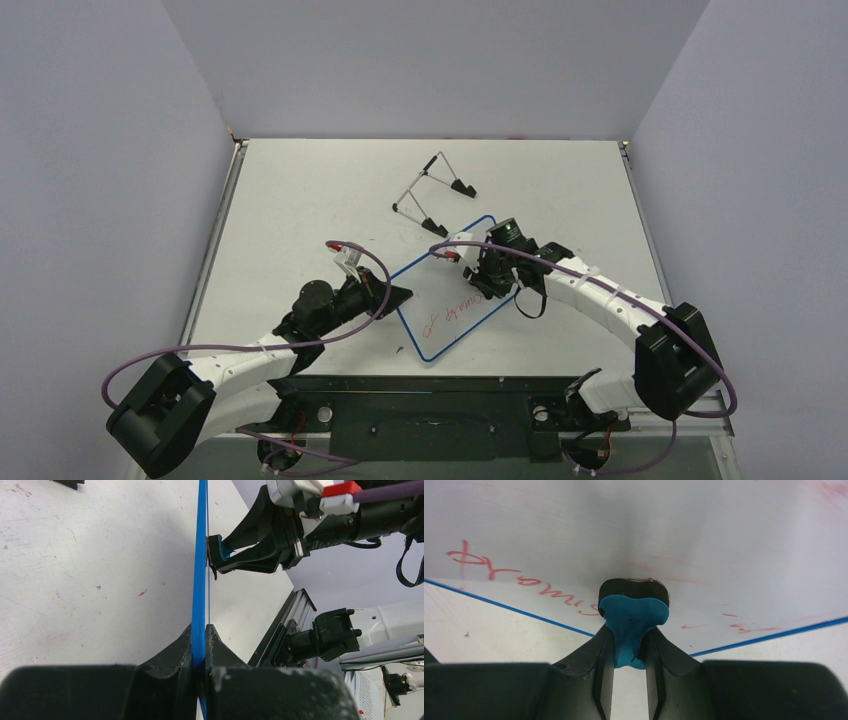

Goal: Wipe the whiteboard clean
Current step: Erase the whiteboard at the center of the board.

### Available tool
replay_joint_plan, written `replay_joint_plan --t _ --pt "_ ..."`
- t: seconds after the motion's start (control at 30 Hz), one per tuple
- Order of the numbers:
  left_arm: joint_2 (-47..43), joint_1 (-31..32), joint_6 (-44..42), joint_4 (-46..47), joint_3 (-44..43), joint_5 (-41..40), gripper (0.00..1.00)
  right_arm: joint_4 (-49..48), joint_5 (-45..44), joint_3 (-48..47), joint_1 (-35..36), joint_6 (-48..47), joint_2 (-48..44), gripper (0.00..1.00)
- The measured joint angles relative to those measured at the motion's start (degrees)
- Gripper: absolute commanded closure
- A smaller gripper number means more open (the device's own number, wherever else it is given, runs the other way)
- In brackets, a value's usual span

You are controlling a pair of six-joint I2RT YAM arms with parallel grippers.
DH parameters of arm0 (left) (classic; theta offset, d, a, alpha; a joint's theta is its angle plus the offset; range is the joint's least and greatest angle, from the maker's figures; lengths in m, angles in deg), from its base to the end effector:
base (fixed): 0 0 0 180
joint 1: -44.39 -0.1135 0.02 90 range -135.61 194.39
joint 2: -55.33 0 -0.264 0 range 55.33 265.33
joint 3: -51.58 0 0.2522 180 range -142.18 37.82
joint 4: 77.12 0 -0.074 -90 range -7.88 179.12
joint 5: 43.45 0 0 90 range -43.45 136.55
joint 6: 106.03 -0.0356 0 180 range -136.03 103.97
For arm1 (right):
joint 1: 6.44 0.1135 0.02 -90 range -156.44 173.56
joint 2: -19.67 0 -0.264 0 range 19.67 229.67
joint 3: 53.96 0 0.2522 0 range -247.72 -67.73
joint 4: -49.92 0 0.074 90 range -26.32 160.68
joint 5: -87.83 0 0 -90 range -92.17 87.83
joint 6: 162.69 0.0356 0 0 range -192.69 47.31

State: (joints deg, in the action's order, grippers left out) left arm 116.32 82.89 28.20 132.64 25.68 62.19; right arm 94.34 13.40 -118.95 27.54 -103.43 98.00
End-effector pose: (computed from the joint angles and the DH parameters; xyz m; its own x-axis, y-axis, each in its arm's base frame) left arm 0.1554 -0.1358 0.1893 -0.6168 -0.3677 -0.6960 0.5294 0.4606 -0.7125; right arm 0.2184 0.1587 0.2223 -0.2669 -0.7737 -0.5746 -0.9233 0.3761 -0.0775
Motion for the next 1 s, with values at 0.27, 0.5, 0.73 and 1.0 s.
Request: replay_joint_plan --t 0.27,0.5,0.73,1.0 --pt "0.7 0.0 0.0 0.6 0.0 0.1 1.0 -2.4 -1.5 0.0 -5.1 3.1 0.0 1.0" --pt "0.6 0.0 0.3 0.6 0.0 0.0 1.0 -1.3 -0.2 0.0 2.3 1.2 -1.0 1.0" --pt "0.3 0.0 0.2 0.4 0.0 0.1 1.0 -4.3 -2.3 0.0 -2.4 4.6 -1.3 1.0" --pt "0.5 0.1 0.6 0.4 0.0 0.8 1.0 -4.0 -1.6 -0.1 -3.7 4.0 -1.3 1.0"
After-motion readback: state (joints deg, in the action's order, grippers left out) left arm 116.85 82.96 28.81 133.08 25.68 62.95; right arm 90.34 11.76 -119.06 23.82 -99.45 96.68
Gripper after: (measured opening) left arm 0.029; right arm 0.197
